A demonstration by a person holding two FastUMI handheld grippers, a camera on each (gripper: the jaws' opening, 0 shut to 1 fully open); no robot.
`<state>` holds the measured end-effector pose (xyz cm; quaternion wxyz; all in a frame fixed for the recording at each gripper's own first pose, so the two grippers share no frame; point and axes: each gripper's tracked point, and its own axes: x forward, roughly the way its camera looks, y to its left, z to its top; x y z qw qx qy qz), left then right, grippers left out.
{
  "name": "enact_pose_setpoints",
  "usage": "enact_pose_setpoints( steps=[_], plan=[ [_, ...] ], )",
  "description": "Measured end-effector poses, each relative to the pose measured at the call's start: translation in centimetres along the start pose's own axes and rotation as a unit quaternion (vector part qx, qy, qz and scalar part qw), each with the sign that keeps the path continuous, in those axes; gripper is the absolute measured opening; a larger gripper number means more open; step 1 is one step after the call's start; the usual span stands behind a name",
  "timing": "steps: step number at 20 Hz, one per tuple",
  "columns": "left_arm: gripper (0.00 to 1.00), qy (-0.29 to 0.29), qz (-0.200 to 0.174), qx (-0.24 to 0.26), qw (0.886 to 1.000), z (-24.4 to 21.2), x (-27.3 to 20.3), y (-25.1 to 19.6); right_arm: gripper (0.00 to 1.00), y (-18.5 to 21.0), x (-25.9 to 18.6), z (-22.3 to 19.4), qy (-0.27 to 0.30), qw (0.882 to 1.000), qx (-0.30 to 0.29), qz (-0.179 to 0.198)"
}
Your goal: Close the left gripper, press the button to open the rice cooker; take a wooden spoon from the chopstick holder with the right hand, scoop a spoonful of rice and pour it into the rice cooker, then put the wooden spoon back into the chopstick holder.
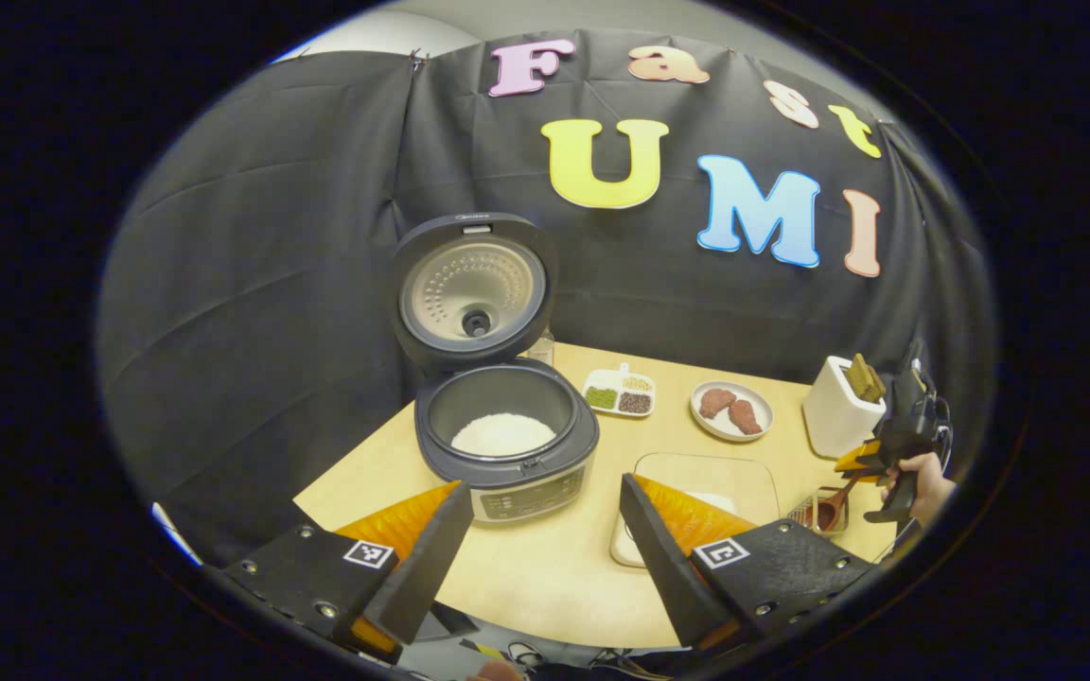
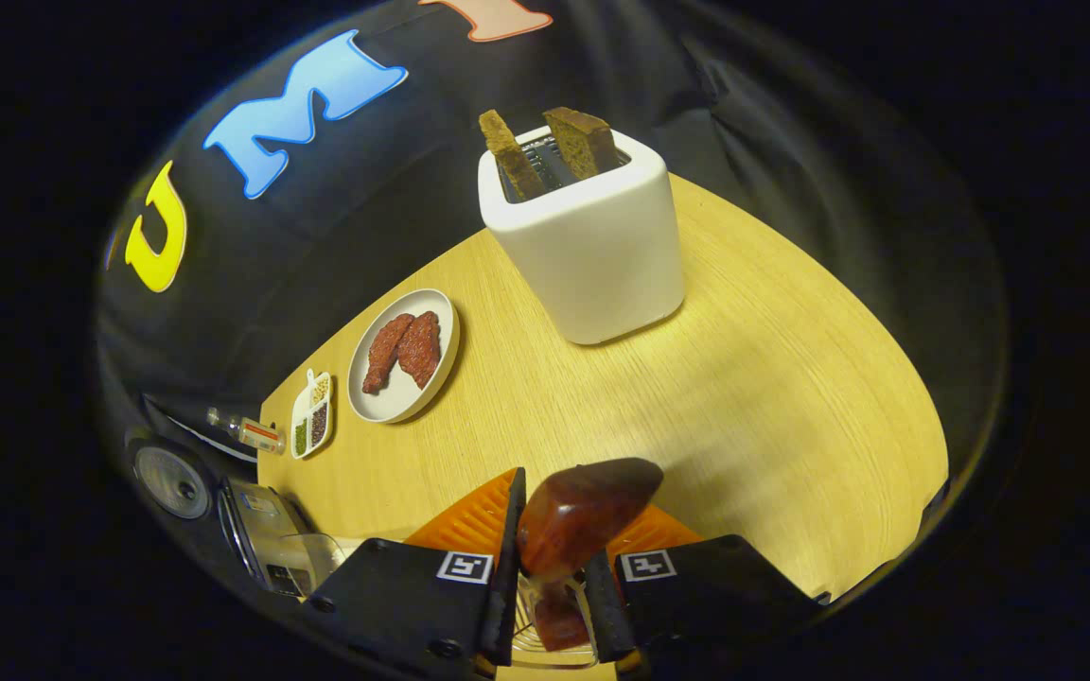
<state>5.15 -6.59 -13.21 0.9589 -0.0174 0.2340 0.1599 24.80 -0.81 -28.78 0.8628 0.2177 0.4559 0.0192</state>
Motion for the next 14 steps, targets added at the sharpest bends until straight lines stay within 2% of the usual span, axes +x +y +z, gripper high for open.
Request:
enact_pose_setpoints(
  steps=[2,4,8,9,10,11,14],
  plan=[
    [0.99,0.001,-0.016,-0.005,1.0,0.0,0.0,-0.5,0.28,-0.1,-0.8,0.3,-0.006,1.0,0.027,0.004],
    [0.99,-0.001,-0.026,-0.004,1.0,0.0,0.3,-0.4,0.19,0.3,-2.9,0.7,-0.032,0.999,0.024,0.009],
    [0.99,-0.003,-0.067,0.005,0.998,0.7,1.3,0.0,0.23,1.2,-7.0,1.3,-0.09,0.995,0.042,-0.003],
    [0.99,-0.004,-0.079,0.009,0.997,1.0,1.8,0.4,0.19,1.4,-8.2,1.3,-0.098,0.994,0.051,-0.005],
    [0.99,-0.006,-0.09,0.013,0.996,1.5,2.2,0.8,0.23,1.5,-9.2,1.2,-0.107,0.992,0.061,-0.008],
    [0.99,-0.007,-0.1,0.012,0.995,2.0,2.6,1.2,0.22,1.5,-10.3,1.2,-0.117,0.991,0.068,-0.011],
    [0.99,-0.026,-0.13,-0.016,0.991,4.2,3.2,2.7,0.22,1.0,-13.6,0.7,-0.154,0.984,0.088,-0.027]
  ],
)
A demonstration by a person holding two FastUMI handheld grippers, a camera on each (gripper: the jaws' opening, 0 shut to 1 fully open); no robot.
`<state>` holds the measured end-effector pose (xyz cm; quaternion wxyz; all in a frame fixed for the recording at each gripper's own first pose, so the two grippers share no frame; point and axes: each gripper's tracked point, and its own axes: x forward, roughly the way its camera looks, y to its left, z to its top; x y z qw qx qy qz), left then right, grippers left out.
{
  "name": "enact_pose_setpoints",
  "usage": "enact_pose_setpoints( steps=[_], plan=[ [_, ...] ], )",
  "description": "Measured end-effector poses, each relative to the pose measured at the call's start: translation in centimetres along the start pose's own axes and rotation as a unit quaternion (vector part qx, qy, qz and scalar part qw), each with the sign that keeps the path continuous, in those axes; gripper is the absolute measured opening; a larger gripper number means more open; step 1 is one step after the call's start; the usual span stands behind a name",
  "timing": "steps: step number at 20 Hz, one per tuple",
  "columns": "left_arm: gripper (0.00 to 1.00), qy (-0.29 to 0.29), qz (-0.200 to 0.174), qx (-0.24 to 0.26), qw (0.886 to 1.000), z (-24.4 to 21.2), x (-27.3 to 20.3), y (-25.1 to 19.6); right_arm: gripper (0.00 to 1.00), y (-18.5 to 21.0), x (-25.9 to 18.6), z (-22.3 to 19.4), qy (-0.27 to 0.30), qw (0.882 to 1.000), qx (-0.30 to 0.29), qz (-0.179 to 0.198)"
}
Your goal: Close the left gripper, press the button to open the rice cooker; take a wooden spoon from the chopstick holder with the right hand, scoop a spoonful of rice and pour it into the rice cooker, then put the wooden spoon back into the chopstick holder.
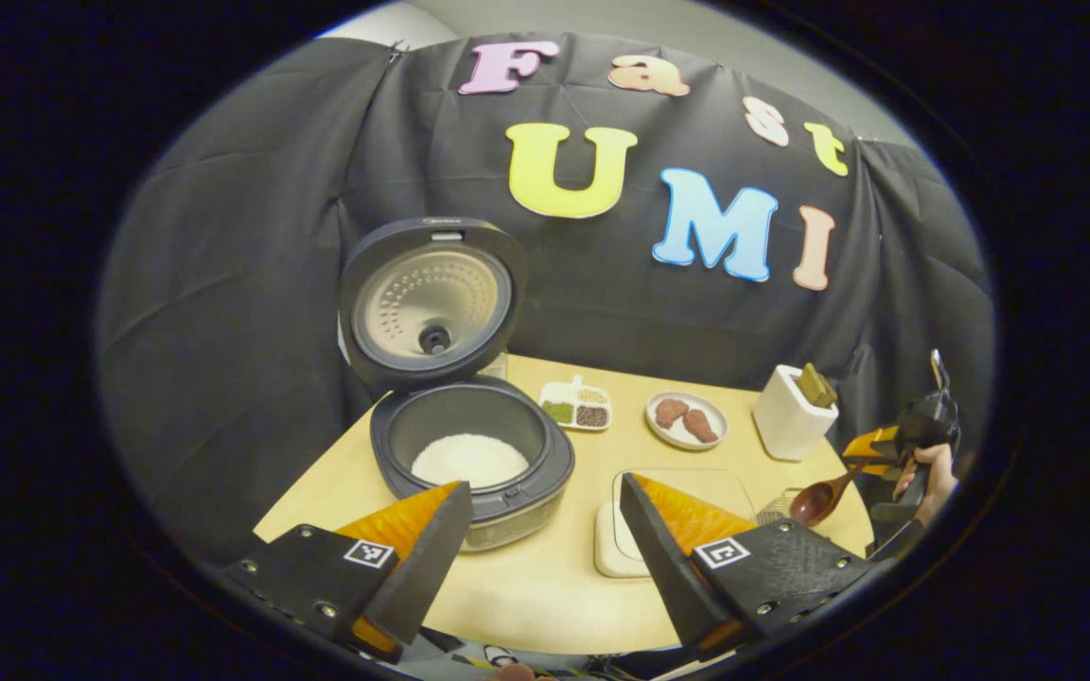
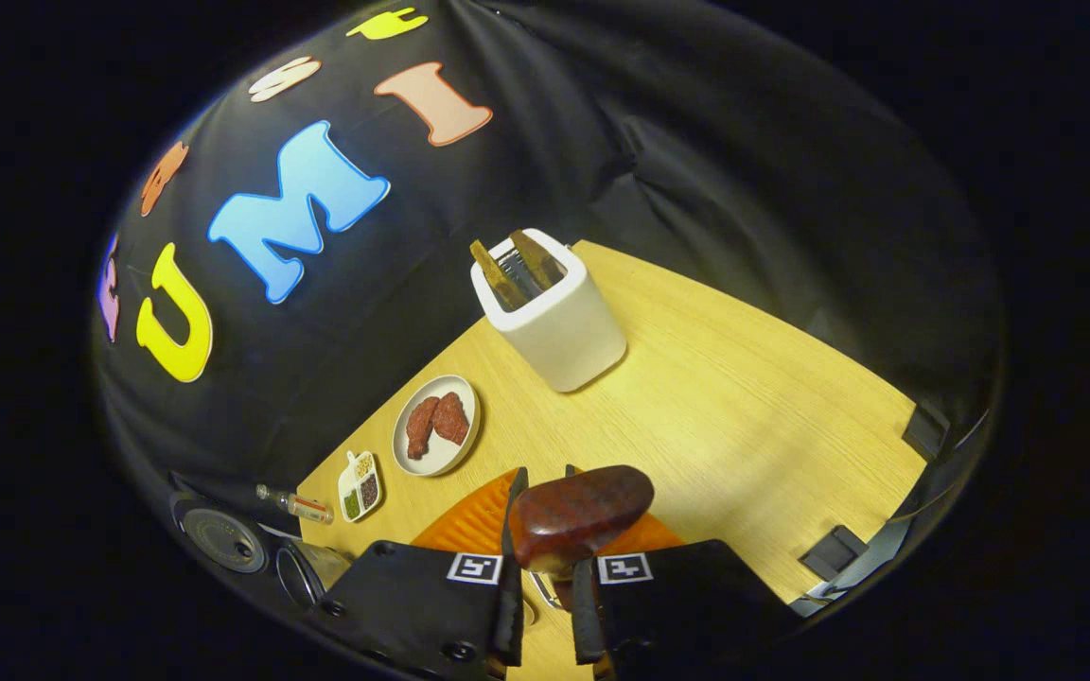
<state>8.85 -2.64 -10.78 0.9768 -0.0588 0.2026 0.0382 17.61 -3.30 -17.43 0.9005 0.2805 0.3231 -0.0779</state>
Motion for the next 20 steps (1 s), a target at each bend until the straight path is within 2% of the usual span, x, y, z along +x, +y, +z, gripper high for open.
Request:
enact_pose_setpoints(
  steps=[3,7,10,15,19,20],
  plan=[
    [0.99,-0.01,-0.031,-0.017,0.999,0.8,0.3,1.7,0.22,-0.5,-2.7,-0.3,-0.032,0.999,0.02,-0.016],
    [0.99,-0.017,-0.051,0.001,0.999,0.2,0.6,4.4,0.23,-0.8,-6.4,-2.0,-0.053,0.997,0.038,-0.031],
    [0.99,-0.008,-0.066,0.0,0.998,-1.0,0.4,5.6,0.23,0.9,-8.3,-4.3,-0.046,0.997,0.059,-0.015],
    [0.98,0.0,-0.077,-0.012,0.997,-2.3,0.3,6.9,0.23,5.0,-9.8,-6.1,-0.041,0.998,0.04,0.013],
    [0.99,-0.021,-0.053,-0.004,0.998,-1.8,0.0,8.9,0.22,9.3,-9.8,-7.2,-0.026,0.999,0.015,0.043],
    [0.99,-0.025,-0.047,-0.006,0.999,-1.6,-0.2,9.4,0.19,10.3,-9.6,-7.4,-0.021,0.999,0.006,0.049]
  ],
)
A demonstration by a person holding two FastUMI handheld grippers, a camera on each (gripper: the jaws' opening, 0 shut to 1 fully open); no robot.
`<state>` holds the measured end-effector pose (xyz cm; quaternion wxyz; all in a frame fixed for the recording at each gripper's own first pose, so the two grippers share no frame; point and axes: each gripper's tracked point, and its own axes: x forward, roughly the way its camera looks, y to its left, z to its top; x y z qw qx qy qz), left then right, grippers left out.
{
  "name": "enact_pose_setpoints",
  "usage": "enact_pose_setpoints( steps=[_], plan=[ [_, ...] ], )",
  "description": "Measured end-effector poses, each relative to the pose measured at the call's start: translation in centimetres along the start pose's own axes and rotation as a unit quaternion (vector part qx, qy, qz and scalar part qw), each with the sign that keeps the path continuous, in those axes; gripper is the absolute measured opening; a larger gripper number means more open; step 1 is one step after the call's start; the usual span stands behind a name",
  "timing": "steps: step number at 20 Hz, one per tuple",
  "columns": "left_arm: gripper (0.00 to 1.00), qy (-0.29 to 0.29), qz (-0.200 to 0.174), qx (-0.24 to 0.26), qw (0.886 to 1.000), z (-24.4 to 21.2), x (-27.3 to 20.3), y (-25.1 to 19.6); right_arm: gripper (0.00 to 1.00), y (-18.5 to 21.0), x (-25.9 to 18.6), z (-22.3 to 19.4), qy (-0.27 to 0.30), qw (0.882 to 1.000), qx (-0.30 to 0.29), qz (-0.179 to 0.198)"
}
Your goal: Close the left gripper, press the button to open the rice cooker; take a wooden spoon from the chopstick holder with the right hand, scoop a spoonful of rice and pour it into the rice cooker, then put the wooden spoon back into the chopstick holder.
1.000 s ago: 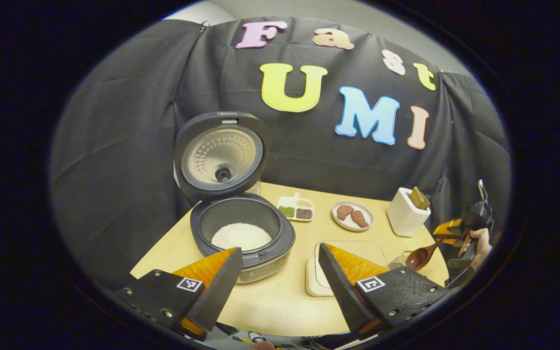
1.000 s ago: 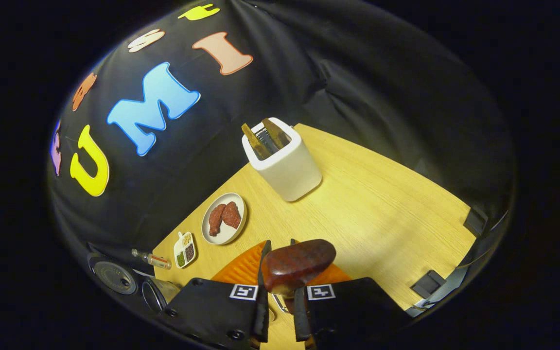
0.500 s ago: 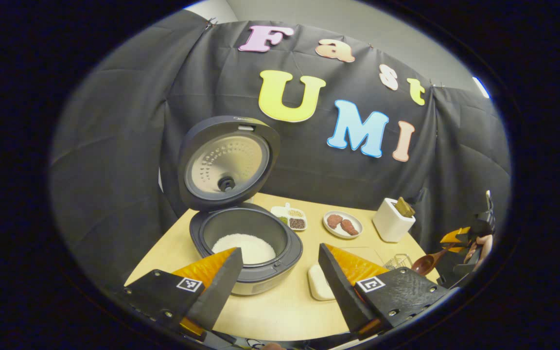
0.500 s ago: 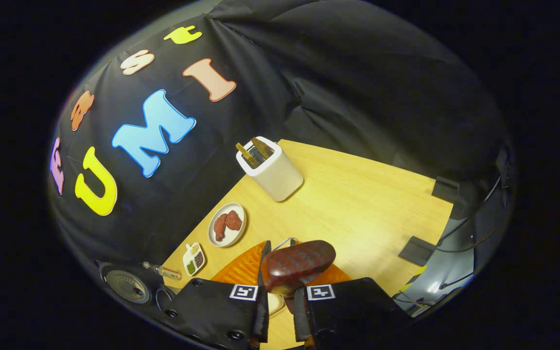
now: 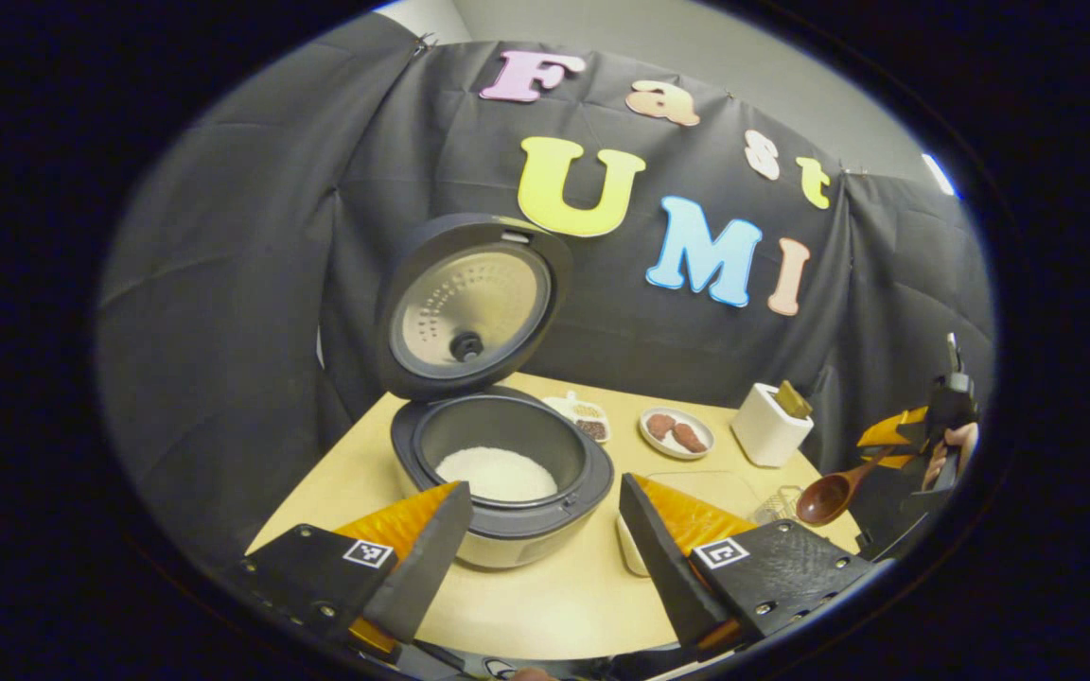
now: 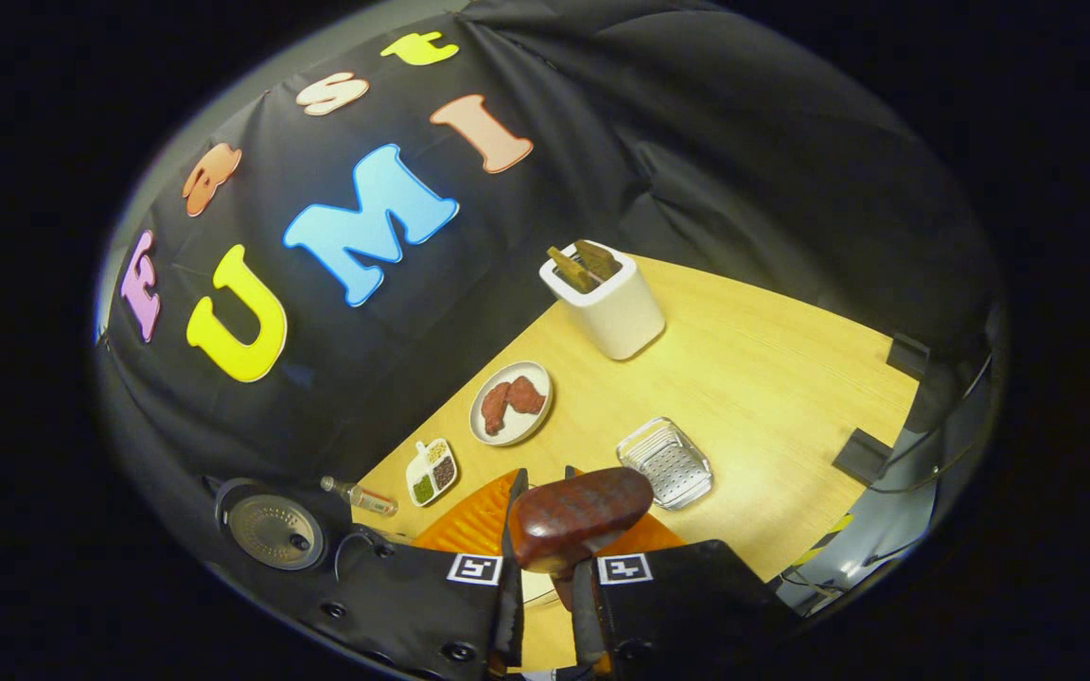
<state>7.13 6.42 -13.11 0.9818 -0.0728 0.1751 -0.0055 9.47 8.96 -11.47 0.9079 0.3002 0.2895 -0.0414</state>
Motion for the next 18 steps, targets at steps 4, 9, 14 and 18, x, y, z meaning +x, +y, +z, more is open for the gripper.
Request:
enact_pose_setpoints(
  steps=[4,9,14,18],
  plan=[
    [0.98,-0.006,0.012,-0.033,0.999,0.0,-1.1,1.0,0.23,3.5,1.6,-0.4,0.012,0.999,-0.032,0.024],
    [0.99,-0.015,0.061,-0.023,0.998,0.2,-1.8,2.9,0.22,5.8,4.9,-0.7,0.01,0.997,-0.078,0.026],
    [0.99,-0.011,0.081,-0.026,0.996,0.2,-1.8,3.2,0.23,6.6,9.4,-3.4,0.027,0.99,-0.138,0.029],
    [0.99,0.01,0.093,-0.017,0.995,-1.1,-1.7,3.1,0.23,6.2,12.4,-7.3,0.061,0.979,-0.191,0.027]
  ],
)
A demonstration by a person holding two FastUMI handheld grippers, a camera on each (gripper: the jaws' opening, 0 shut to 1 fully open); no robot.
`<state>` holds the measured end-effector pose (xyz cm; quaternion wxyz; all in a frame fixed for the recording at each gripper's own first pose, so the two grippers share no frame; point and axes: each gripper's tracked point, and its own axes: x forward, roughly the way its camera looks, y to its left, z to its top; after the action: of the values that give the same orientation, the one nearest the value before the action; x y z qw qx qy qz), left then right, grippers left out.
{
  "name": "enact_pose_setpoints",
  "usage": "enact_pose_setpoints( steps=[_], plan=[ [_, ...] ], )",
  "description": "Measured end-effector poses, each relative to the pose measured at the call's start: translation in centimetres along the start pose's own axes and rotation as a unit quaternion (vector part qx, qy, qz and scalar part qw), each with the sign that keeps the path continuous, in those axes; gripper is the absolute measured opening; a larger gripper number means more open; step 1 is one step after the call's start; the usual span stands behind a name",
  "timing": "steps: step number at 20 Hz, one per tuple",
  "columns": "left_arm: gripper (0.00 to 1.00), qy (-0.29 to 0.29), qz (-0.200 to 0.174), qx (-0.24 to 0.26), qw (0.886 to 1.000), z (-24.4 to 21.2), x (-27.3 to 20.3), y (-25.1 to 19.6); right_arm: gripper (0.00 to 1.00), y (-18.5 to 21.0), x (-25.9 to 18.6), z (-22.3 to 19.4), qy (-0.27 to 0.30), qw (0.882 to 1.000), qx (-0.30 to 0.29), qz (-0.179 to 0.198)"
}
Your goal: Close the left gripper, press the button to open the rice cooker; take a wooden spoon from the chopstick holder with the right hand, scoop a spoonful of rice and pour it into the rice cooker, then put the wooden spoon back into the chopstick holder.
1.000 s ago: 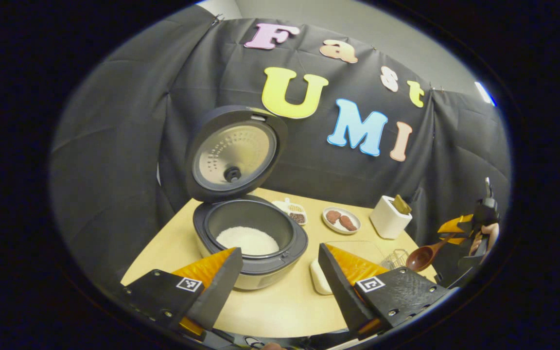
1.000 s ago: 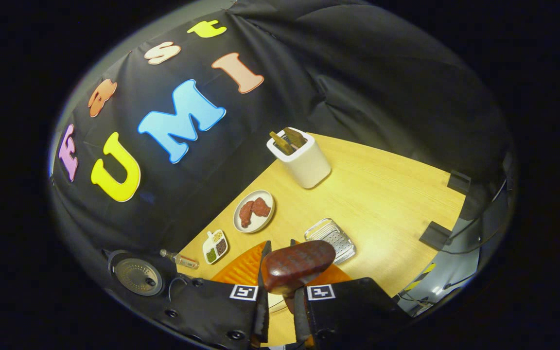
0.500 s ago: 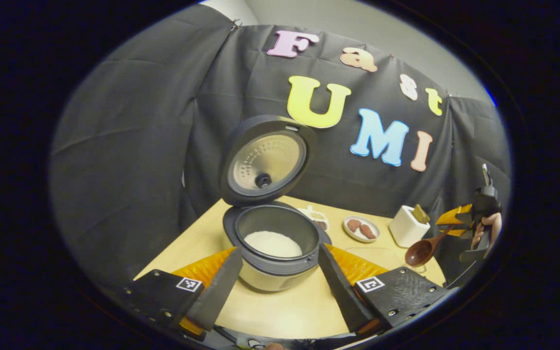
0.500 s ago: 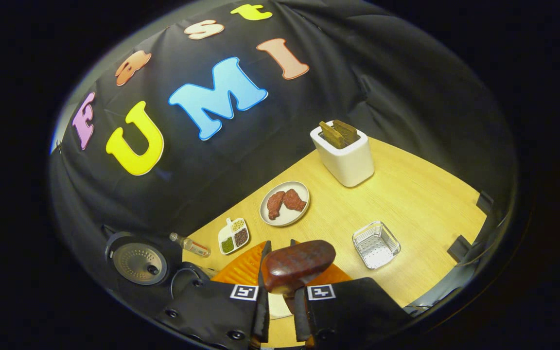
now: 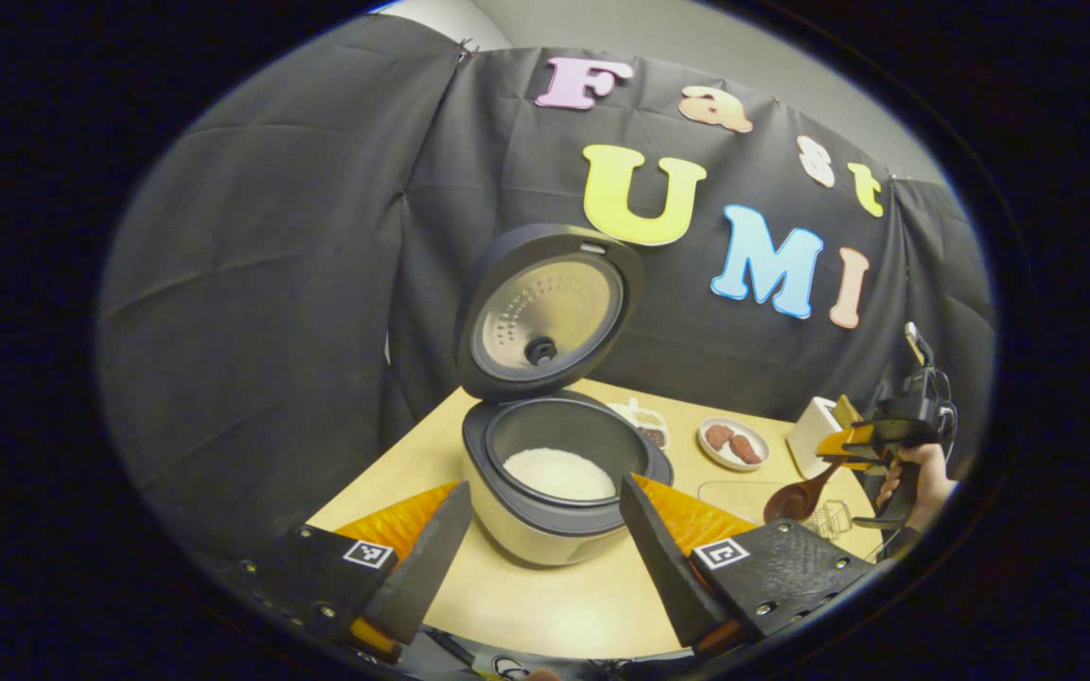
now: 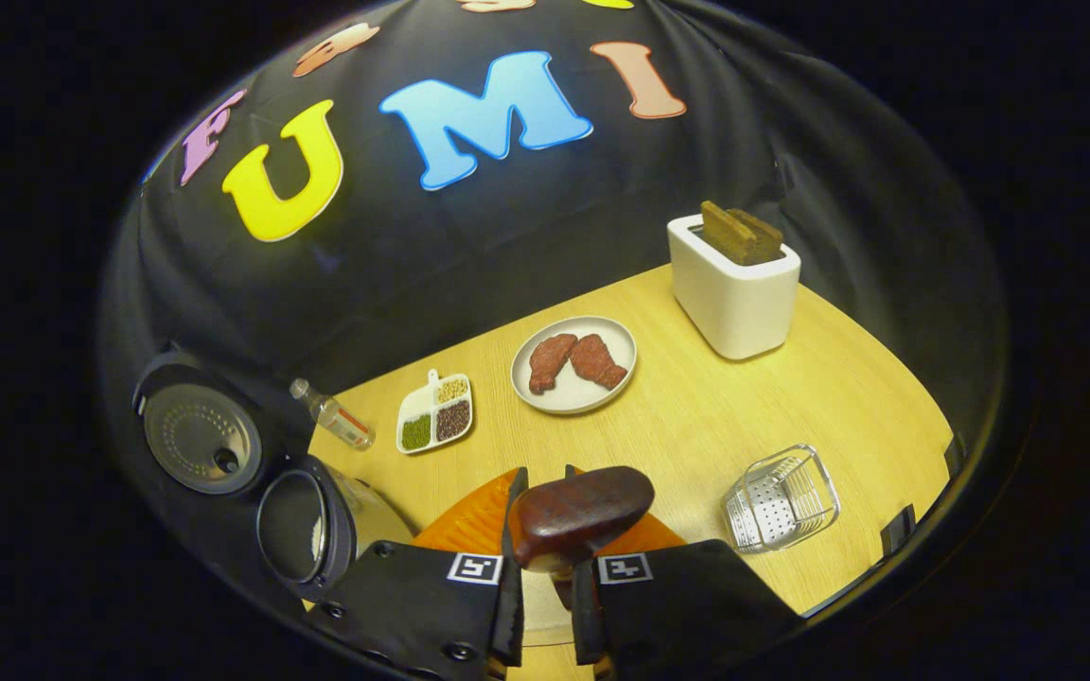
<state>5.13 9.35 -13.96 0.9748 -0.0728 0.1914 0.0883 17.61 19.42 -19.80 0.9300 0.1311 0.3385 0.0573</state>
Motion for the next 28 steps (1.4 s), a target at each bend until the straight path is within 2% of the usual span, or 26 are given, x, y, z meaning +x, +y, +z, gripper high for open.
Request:
enact_pose_setpoints(
  steps=[1,2,7,11,13,15,18,19,20,23,24,25,28],
  plan=[
    [0.99,0.006,0.001,0.002,1.0,-0.5,0.1,-0.1,0.19,0.4,0.8,-1.0,0.008,1.0,-0.008,0.005],
    [0.99,0.011,0.003,0.003,1.0,-0.9,0.2,-0.1,0.23,0.8,1.6,-1.9,0.017,1.0,-0.015,0.009],
    [0.99,0.016,0.015,0.01,1.0,-1.2,-0.1,0.1,0.23,2.7,4.0,-6.8,0.076,0.996,-0.017,0.033],
    [0.98,0.007,0.025,0.015,1.0,-0.4,-0.7,0.4,0.19,3.8,3.9,-7.8,0.083,0.996,-0.016,0.037],
    [0.99,0.005,0.026,0.011,1.0,-0.4,-0.9,0.5,0.23,4.5,3.8,-8.6,0.098,0.994,0.006,0.043],
    [0.99,0.008,0.024,0.006,1.0,-0.8,-1.2,0.5,0.19,5.3,3.7,-9.1,0.112,0.992,0.033,0.052],
    [0.99,0.006,0.023,0.005,1.0,-0.8,-1.6,0.7,0.23,6.5,3.4,-9.8,0.136,0.985,0.076,0.068],
    [0.99,0.004,0.021,0.006,1.0,-0.7,-1.6,0.6,0.19,6.8,3.1,-10.0,0.147,0.982,0.095,0.072],
    [0.98,0.002,0.021,0.008,1.0,-0.5,-1.7,0.6,0.23,6.4,3.0,-9.8,0.152,0.98,0.105,0.069],
    [0.98,-0.005,0.018,0.013,1.0,-0.1,-2.2,0.9,0.23,5.6,2.8,-9.4,0.148,0.978,0.133,0.07],
    [0.98,-0.009,0.018,0.014,1.0,0.1,-2.3,0.9,0.19,5.1,2.7,-9.2,0.145,0.976,0.145,0.069],
    [0.99,-0.012,0.018,0.015,1.0,0.2,-2.5,1.0,0.22,4.7,2.3,-9.1,0.144,0.975,0.158,0.068],
    [0.99,-0.017,0.015,0.011,1.0,0.4,-2.7,1.6,0.23,2.7,1.6,-8.2,0.132,0.97,0.196,0.057]
  ],
)
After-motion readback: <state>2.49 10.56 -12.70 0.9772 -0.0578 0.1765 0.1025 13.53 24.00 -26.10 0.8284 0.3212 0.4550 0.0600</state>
